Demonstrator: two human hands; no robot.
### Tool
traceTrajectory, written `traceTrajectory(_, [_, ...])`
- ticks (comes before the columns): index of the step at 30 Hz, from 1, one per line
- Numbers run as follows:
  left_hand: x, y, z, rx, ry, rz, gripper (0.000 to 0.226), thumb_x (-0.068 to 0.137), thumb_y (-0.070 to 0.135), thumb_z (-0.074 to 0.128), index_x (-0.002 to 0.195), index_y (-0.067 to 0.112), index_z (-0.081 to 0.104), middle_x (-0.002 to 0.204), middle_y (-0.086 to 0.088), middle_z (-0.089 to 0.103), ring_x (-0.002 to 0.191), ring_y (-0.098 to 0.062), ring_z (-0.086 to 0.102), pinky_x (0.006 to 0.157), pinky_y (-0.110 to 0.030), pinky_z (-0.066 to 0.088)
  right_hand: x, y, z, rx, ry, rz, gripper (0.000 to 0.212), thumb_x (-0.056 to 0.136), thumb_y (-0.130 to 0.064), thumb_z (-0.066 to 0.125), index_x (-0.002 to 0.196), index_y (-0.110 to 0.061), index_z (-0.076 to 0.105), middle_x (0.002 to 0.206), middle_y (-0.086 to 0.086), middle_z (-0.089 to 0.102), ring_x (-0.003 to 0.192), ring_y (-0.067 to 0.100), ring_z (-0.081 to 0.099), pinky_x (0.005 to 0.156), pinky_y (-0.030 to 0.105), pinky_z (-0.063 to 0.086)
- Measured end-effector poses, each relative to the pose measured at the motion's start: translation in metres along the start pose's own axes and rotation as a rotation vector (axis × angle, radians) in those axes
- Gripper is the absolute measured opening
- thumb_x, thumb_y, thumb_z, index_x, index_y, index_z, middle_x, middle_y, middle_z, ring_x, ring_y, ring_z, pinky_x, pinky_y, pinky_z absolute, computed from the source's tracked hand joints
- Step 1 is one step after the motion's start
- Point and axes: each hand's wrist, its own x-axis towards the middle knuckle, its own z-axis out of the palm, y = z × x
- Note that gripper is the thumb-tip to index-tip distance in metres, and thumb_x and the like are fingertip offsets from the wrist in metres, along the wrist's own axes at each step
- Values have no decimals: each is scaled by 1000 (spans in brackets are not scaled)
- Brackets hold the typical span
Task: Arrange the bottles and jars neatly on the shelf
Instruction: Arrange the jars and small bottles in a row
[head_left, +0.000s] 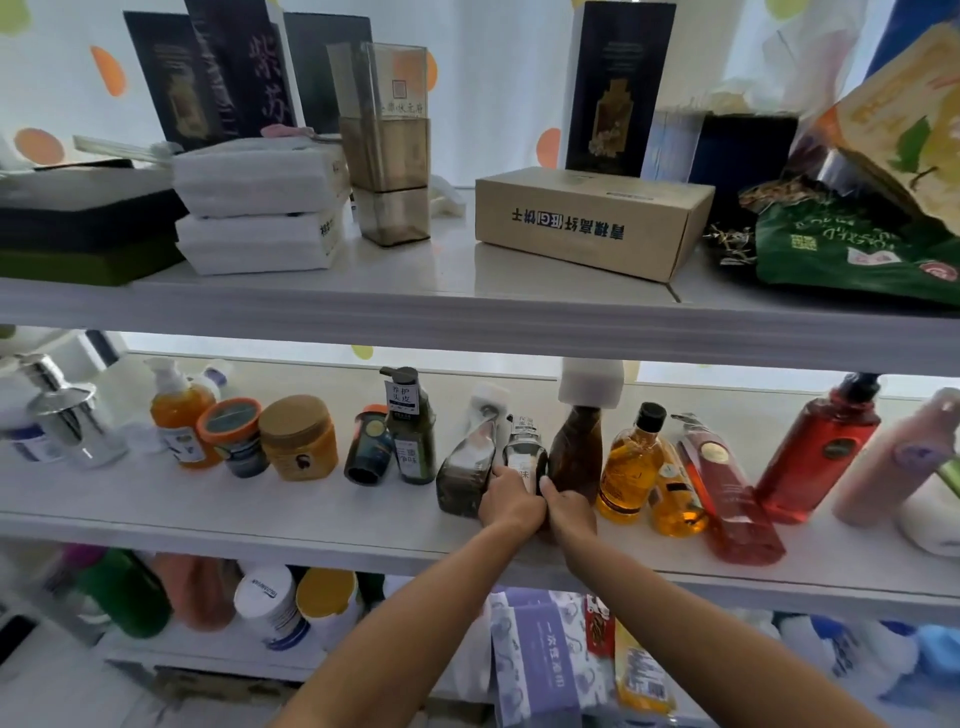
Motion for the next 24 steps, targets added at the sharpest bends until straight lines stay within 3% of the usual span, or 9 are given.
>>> traceTrajectory(6, [-20, -10, -15, -42, 47, 64, 47, 88, 27, 57, 126, 3, 45, 122, -17, 61, 115, -34, 58, 90, -36, 47, -6, -5, 8, 338, -140, 91, 65, 78, -42, 70, 119, 7, 58, 112, 20, 66, 102, 30, 63, 96, 43, 50])
traceTrajectory(8, [-26, -13, -20, -50, 77, 103, 47, 88, 27, 57, 126, 3, 45, 119, -18, 62, 113, -34, 59, 89, -37, 48, -12, -10, 8, 415, -161, 85, 57, 79, -31, 72, 117, 8, 57, 103, 18, 67, 93, 27, 63, 86, 39, 54])
traceTrajectory(10, [-31, -16, -27, -65, 120, 145, 48, 85, 27, 59, 125, 4, 45, 115, -18, 64, 110, -34, 61, 88, -38, 49, -19, -17, 6, 484, -172, 61, 46, 81, -21, 71, 112, 10, 58, 87, 14, 65, 78, 22, 62, 67, 31, 54])
traceTrajectory(12, [-38, -20, -36, -93, 172, 177, 51, 83, 29, 62, 126, 6, 45, 111, -16, 66, 106, -31, 63, 84, -36, 50, -29, -24, 6, 540, -186, 19, 40, 81, -17, 72, 107, 11, 61, 79, 12, 65, 71, 20, 63, 59, 27, 51])
traceTrajectory(15, [-50, -34, -46, -151, 266, 201, 60, 81, 32, 65, 133, 13, 42, 112, -10, 67, 104, -26, 63, 85, -35, 52, -45, -28, 16, 583, -227, -38, 35, 80, -16, 72, 103, 9, 62, 80, 13, 67, 71, 19, 65, 61, 25, 52])
traceTrajectory(18, [-67, -47, -53, -199, 353, 205, 54, 83, 34, 66, 130, 17, 46, 116, -5, 65, 106, -22, 62, 87, -32, 50, -60, -31, 30, 629, -266, -91, 34, 80, -12, 72, 106, 7, 62, 83, 14, 68, 73, 21, 66, 65, 25, 54])
traceTrajectory(24, [-76, -68, -82, -190, 389, 168, 57, 84, 35, 66, 134, 16, 45, 123, -7, 62, 112, -25, 60, 90, -36, 50, -78, -49, 59, 584, -308, -106, 27, 77, -14, 76, 97, 1, 67, 78, 11, 67, 69, 21, 65, 67, 31, 57])
